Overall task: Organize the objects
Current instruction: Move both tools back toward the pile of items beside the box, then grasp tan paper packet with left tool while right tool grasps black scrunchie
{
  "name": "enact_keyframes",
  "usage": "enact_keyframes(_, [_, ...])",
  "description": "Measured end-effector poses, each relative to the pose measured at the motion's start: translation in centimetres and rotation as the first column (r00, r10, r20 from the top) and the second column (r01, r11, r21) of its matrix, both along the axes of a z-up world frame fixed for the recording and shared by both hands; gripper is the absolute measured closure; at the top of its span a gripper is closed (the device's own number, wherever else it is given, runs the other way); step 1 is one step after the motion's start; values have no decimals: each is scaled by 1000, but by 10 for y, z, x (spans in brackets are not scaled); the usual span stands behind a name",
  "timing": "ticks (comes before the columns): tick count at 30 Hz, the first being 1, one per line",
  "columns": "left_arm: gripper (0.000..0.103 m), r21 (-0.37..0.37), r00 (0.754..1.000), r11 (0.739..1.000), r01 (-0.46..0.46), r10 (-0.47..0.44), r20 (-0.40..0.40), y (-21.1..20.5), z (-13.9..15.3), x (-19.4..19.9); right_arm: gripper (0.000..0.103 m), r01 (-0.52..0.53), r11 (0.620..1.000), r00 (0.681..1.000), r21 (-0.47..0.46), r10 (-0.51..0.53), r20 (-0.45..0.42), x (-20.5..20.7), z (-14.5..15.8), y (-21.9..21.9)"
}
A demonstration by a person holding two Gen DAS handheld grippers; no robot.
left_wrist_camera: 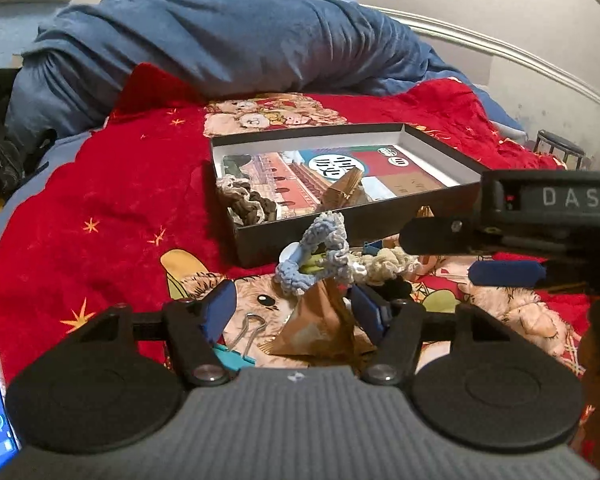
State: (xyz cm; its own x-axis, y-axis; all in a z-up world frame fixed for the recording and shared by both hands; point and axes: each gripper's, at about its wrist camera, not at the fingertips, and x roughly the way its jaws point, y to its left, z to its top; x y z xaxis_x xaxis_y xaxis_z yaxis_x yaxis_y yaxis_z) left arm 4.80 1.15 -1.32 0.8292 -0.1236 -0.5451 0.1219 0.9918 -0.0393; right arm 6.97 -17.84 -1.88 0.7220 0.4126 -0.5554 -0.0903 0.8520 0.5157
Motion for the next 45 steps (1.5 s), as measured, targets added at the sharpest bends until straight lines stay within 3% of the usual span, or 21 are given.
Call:
enact_keyframes(4, [28, -22, 999, 999, -25, 24, -22, 1, -1, 2, 21, -5, 1000, 1000, 18, 5, -8, 0, -4, 3])
enact_keyframes(9, [28, -82, 989, 988, -130, 124, -76, 3, -3, 0, 21, -25, 1000, 999, 17, 25, -20, -1, -7, 9])
enact_keyframes(14, [27, 12, 993, 993, -114, 115, -38, -11, -3, -6, 21, -57, 995, 997, 84, 61, -52, -2, -9, 12])
enact_keyframes(19, [28, -11, 992, 994, -109, 108, -69, -9, -5, -5, 21, -57, 997, 996, 60, 61, -69, 0, -12, 18])
enact_keyframes(28, [37, 31, 994, 997, -64, 67, -92, -22, -16, -2, 21, -14, 996, 996, 87, 21, -83, 0, -23, 11])
enact_keyframes(32, [54, 55, 994, 996, -67, 72, -86, -21, -19, 2, 21, -23, 997, 997, 74, 28, -73, 7, -26, 19])
enact_keyframes(36, [58, 48, 993, 996, -72, 76, -88, -20, -19, 1, 20, -20, 997, 997, 77, 26, -70, 9, -27, 23])
enact_keyframes(39, [60, 50, 993, 996, -73, 77, -94, -20, -17, 1, 28, -33, 996, 997, 79, 39, -68, 11, -27, 25])
enact_keyframes(45, [63, 44, 991, 996, -74, 78, -108, -18, -14, -3, 29, -74, 993, 994, 90, 81, -78, 13, -30, 37])
